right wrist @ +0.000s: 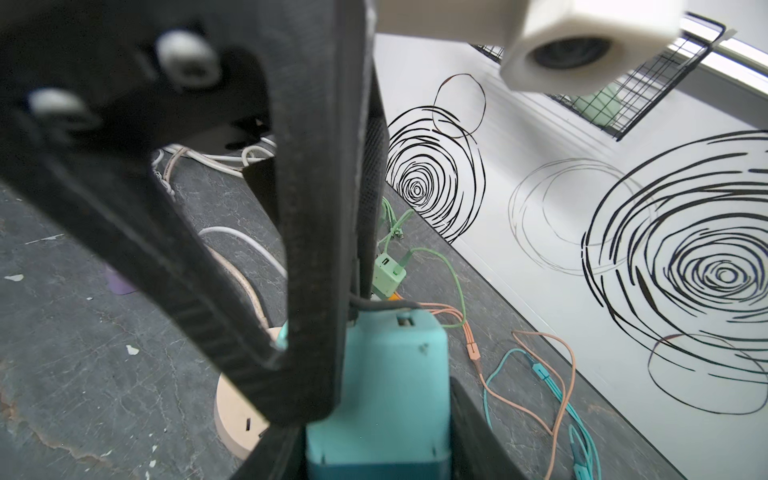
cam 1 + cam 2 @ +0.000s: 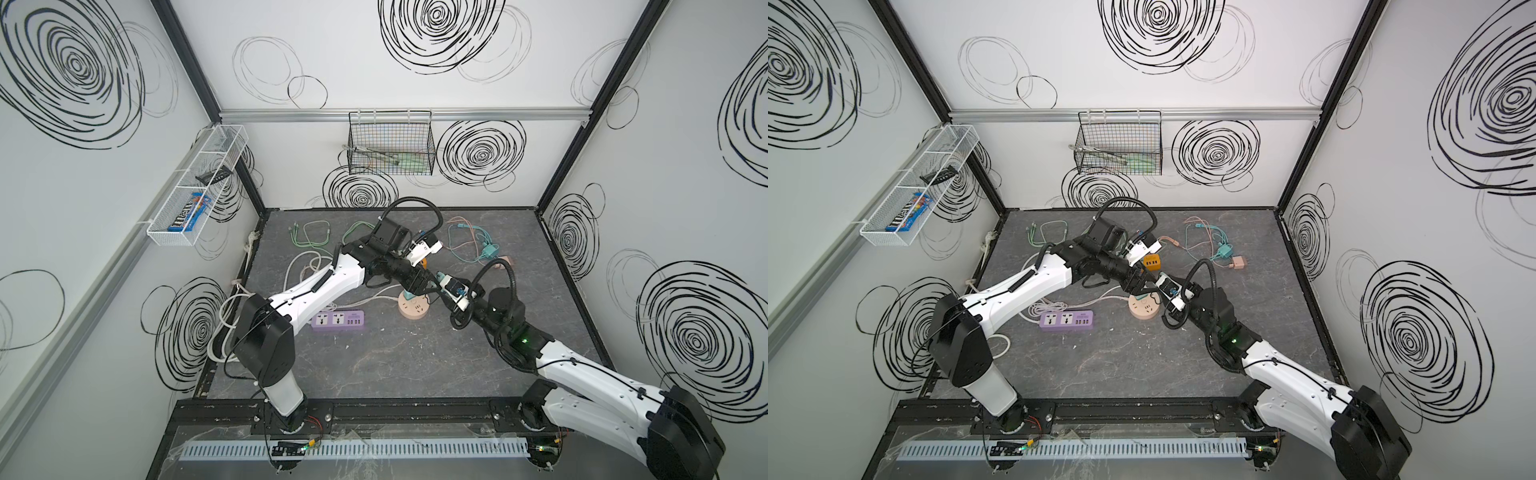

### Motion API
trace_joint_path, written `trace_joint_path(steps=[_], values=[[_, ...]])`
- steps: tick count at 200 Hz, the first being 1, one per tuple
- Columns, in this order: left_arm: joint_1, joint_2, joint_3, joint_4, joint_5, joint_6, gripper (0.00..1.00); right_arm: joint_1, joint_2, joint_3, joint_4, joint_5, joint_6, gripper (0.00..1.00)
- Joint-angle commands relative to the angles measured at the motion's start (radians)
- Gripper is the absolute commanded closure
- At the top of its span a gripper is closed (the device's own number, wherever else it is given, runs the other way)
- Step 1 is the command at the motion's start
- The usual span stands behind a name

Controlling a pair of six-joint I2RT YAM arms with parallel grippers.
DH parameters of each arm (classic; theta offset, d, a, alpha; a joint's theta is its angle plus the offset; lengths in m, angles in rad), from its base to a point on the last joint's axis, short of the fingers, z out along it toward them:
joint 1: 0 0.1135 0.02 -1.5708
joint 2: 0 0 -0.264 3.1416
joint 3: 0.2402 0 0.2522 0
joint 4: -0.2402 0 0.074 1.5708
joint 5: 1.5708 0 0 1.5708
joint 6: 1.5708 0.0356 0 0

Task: Insert the plug
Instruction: 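Bring the teal charger to the left gripper, which grasps it, then open the right gripper and draw it back while the left holds the charger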

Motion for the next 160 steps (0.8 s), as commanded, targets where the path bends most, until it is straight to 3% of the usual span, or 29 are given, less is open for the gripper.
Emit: trace_joint_path(steps=[1, 33, 91, 110, 122, 147, 160], values=[[-0.002, 0.009, 0.011, 0.038, 0.072, 0.0, 0.43, 0.007, -0.001, 0.004, 0.065, -0.04, -0.024, 0.6], [0.004, 0.007, 0.005, 0.059, 0.101, -0.006, 0.5, 0.006, 0.001, -0.001, 0.075, -0.05, -0.026, 0.6], [0.02, -0.002, -0.013, 0.089, 0.13, -0.021, 0.77, 0.007, 0.004, 0.002, 0.074, -0.096, -0.024, 0.6], [0.024, -0.009, -0.016, 0.103, 0.125, -0.027, 0.9, 0.007, 0.01, 0.003, 0.064, -0.096, -0.015, 0.57], [0.027, -0.021, -0.025, 0.12, 0.101, -0.036, 1.0, 0.007, 0.011, 0.01, 0.051, -0.07, 0.021, 0.52], [0.054, -0.055, -0.064, 0.18, 0.073, -0.079, 1.0, 0.003, -0.005, 0.033, -0.003, -0.006, 0.151, 0.3], [0.066, -0.073, -0.081, 0.211, 0.073, -0.099, 1.0, -0.001, -0.01, 0.047, -0.03, 0.068, 0.236, 0.12]])
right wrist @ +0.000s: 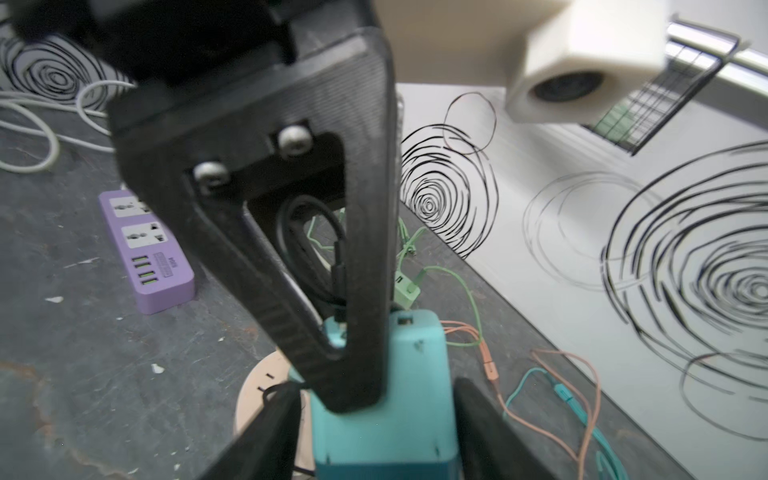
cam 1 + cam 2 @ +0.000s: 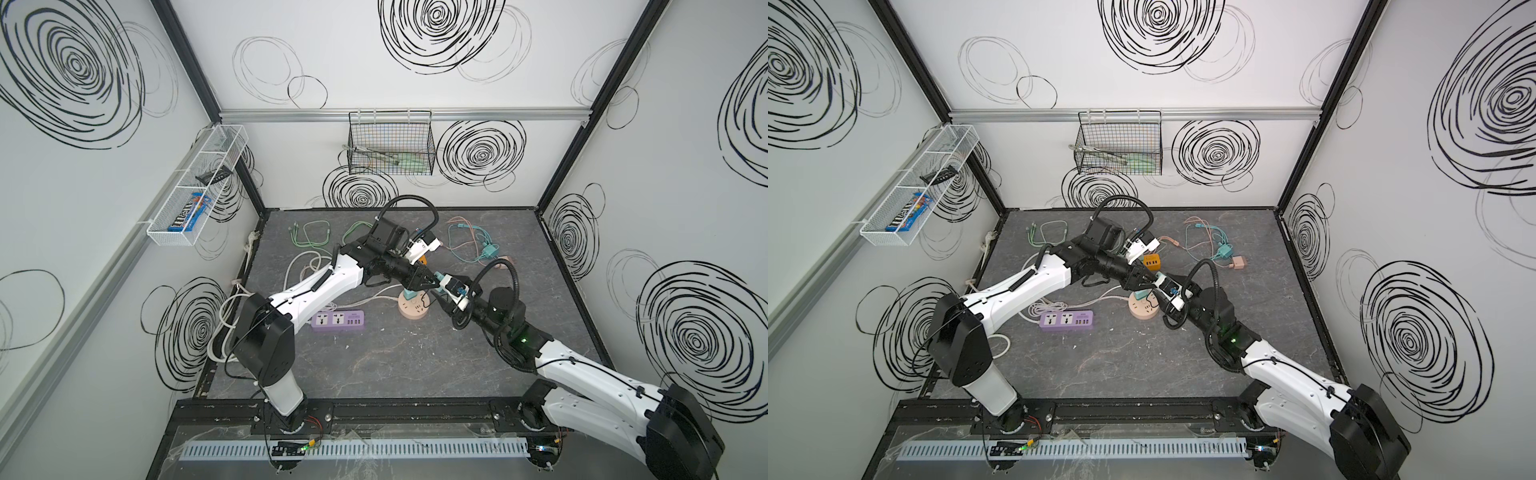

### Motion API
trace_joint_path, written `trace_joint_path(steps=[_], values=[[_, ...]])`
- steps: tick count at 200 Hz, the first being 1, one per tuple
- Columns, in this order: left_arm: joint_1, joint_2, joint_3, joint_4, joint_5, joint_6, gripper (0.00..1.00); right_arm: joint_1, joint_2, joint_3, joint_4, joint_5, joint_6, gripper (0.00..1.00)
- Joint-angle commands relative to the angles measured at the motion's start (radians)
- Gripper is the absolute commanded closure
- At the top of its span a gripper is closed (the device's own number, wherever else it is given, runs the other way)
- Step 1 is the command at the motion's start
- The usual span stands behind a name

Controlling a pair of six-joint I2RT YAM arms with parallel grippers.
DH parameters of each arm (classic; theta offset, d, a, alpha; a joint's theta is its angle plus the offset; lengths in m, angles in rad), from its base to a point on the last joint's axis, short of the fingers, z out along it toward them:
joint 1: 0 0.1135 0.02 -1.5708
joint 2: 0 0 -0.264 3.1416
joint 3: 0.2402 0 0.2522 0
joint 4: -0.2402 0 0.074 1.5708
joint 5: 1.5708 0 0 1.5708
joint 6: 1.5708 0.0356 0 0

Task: Insert the plug
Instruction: 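Open the right gripper and draw it back while the left holds the charger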

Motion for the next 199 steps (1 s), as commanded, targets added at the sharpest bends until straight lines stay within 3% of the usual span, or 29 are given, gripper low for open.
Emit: trace_joint_path(steps=[1, 12, 34, 80, 108, 158, 199], values=[[0.033, -0.065, -0.032, 0.116, 0.002, -0.028, 1.0, -0.001, -0.018, 0.046, -0.051, 0.099, 0.159, 0.11], [0.038, -0.074, -0.036, 0.12, -0.001, -0.031, 1.0, -0.016, -0.019, 0.062, -0.086, 0.157, 0.224, 0.0], [0.038, -0.082, -0.038, 0.124, -0.009, -0.038, 1.0, -0.105, 0.005, 0.086, -0.161, 0.161, 0.356, 0.03], [0.038, -0.083, -0.051, 0.136, -0.007, -0.045, 1.0, -0.395, 0.129, 0.146, -0.327, 0.053, 0.876, 0.03], [0.037, -0.082, -0.055, 0.133, -0.006, -0.045, 1.0, -0.465, 0.225, 0.168, -0.431, 0.067, 1.072, 0.03], [0.036, -0.079, -0.058, 0.136, -0.009, -0.043, 1.0, -0.472, 0.338, 0.198, -0.509, -0.032, 1.193, 0.02], [0.036, -0.08, -0.059, 0.137, -0.009, -0.043, 1.0, -0.466, 0.329, 0.154, -0.474, -0.067, 1.286, 0.01]])
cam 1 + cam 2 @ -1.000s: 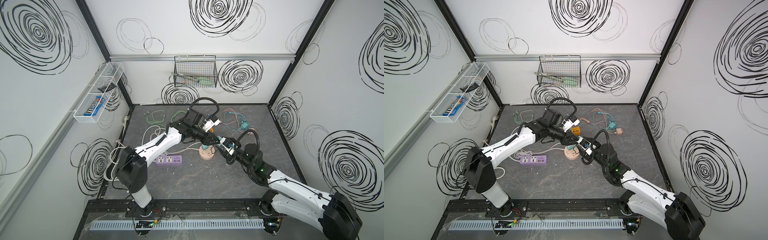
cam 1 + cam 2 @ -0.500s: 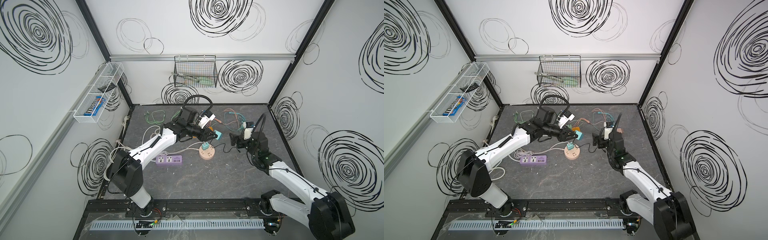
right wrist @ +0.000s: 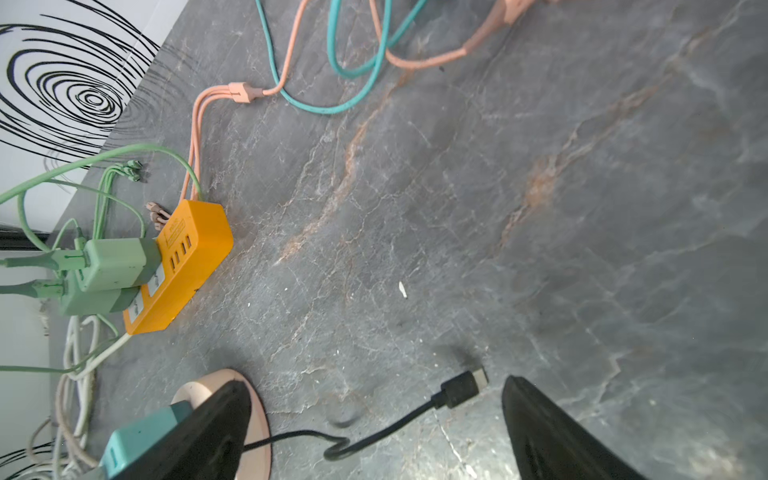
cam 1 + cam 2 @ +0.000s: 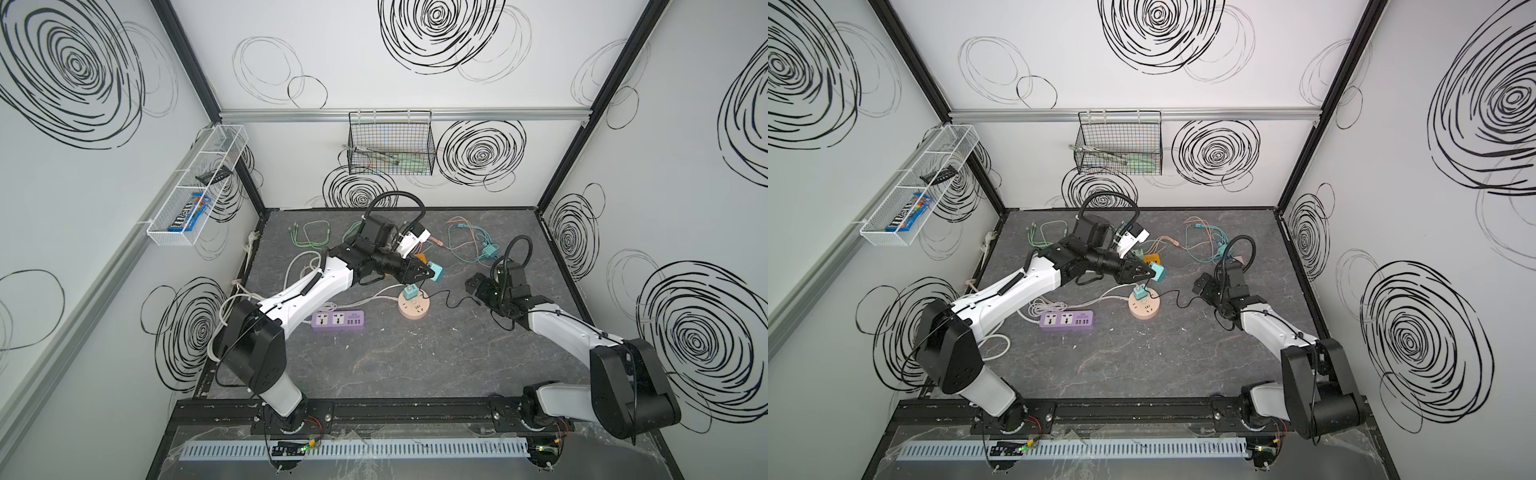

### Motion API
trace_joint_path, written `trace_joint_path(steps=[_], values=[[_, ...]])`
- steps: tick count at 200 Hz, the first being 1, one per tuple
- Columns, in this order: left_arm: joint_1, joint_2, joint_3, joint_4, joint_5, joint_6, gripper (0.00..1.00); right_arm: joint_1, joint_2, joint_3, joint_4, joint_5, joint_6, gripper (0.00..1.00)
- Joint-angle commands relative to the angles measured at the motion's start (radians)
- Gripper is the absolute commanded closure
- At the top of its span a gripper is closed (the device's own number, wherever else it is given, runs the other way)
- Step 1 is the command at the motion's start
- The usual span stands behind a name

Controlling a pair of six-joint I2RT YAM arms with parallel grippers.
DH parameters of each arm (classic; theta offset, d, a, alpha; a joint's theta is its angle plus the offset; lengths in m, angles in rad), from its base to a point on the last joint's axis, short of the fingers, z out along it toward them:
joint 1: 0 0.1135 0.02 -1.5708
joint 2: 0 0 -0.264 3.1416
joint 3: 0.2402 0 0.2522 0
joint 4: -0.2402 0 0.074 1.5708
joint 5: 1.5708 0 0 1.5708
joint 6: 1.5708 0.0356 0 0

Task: Insert the plug
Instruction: 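Open the right gripper and draw it back while the left holds the charger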

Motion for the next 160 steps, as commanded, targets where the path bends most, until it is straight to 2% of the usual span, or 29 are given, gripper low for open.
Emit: trace_joint_path(steps=[1, 42, 83, 104, 124, 160], values=[[-0.002, -0.024, -0.011, 0.04, 0.01, -0.001, 1.0, 0.006, -0.013, -0.012, -0.008, -0.024, 0.104, 0.01], [-0.003, -0.02, -0.01, 0.039, 0.01, -0.002, 1.0, 0.017, -0.013, -0.023, -0.012, -0.075, 0.182, 0.01], [-0.003, -0.023, -0.015, 0.041, 0.013, -0.003, 1.0, 0.079, 0.035, -0.031, 0.026, -0.092, 0.243, 0.0], [-0.002, -0.027, -0.019, 0.041, 0.022, 0.001, 1.0, 0.098, 0.064, -0.047, 0.099, -0.082, 0.274, 0.06], [-0.003, -0.034, -0.02, 0.026, 0.034, 0.027, 1.0, 0.101, 0.092, -0.056, 0.177, -0.037, 0.278, 0.19], [-0.006, -0.055, -0.02, -0.036, 0.052, 0.126, 1.0, 0.091, 0.127, -0.044, 0.308, 0.056, 0.268, 0.62]])
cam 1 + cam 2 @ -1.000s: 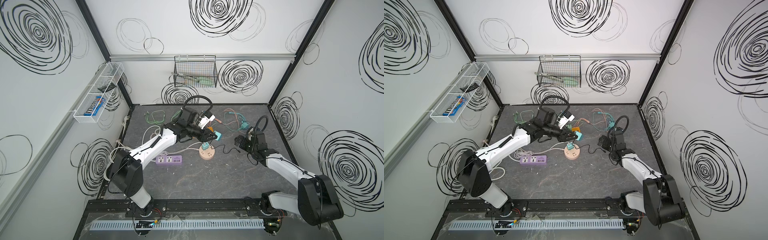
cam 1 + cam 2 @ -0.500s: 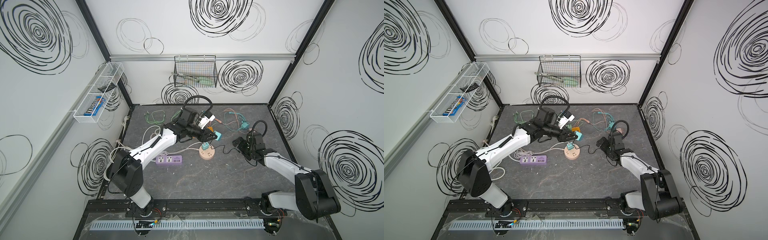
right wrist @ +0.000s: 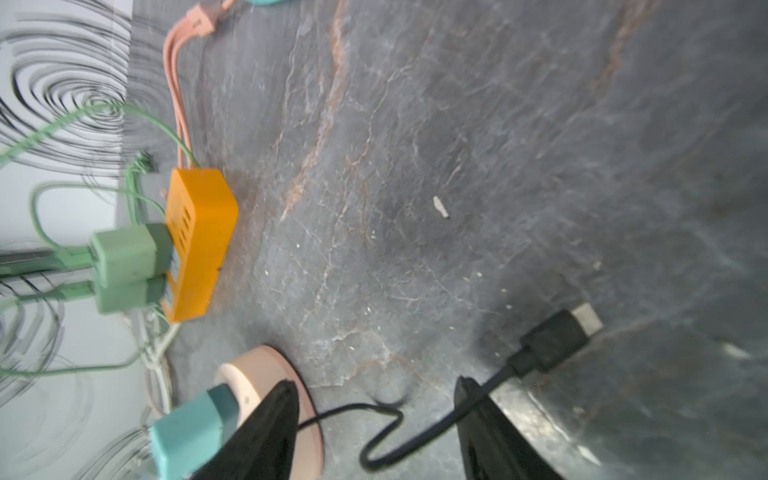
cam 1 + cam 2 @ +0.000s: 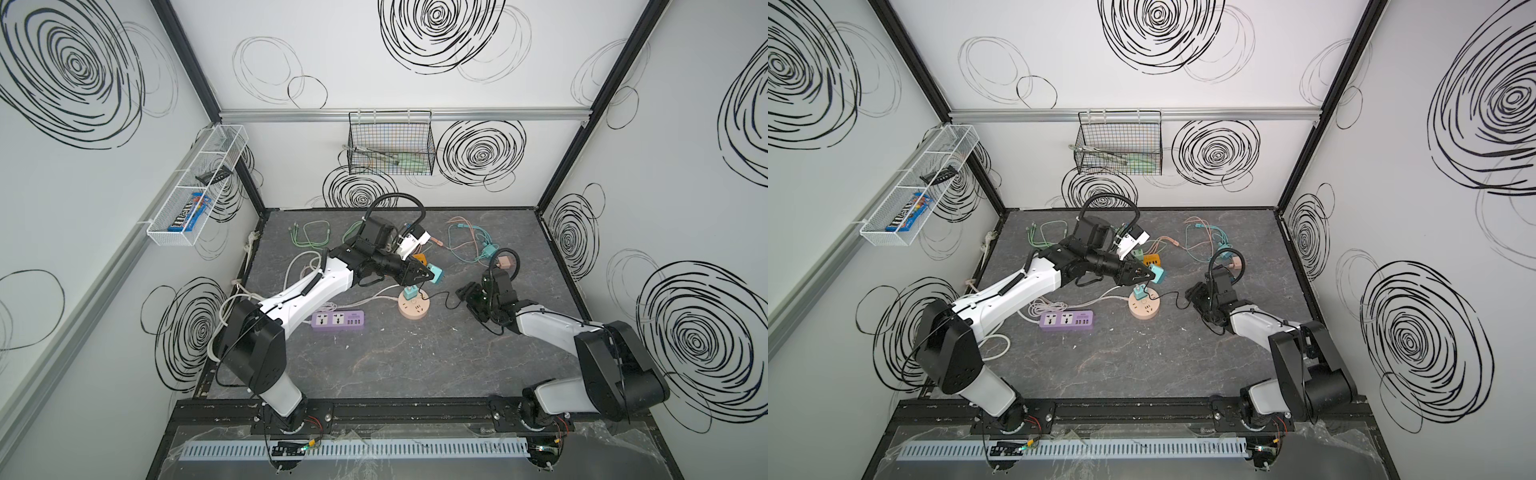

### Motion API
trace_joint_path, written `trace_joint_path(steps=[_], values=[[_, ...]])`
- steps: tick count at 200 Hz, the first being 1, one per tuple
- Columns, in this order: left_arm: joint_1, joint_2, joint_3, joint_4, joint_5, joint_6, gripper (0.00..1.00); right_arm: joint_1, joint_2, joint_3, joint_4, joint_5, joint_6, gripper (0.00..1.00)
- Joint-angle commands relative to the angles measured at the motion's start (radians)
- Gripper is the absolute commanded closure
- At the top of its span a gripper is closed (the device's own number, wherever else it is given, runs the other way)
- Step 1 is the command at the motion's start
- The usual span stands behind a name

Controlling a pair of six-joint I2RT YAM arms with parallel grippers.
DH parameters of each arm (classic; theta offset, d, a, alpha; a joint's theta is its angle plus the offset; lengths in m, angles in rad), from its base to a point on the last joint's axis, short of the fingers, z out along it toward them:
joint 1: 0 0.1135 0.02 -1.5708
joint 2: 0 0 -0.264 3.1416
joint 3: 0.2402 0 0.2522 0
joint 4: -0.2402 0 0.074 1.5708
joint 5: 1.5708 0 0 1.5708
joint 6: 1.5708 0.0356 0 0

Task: Insert the plug
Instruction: 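Open the right gripper and draw it back while the left holds the charger, then carry the teal charger over the beige socket with the left gripper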

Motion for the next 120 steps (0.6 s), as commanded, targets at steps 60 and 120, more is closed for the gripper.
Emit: trace_joint_path(steps=[60, 120], values=[[-0.054, -0.053, 0.012, -0.186, -0.011, 0.271, 1.0, -0.082, -0.084, 0.038, 0.339, 0.14, -0.177, 0.98], [-0.124, 0.023, 0.062, -0.377, -0.348, 0.389, 1.0, -0.267, -0.226, 0.138, 0.381, 0.118, -0.289, 1.0]])
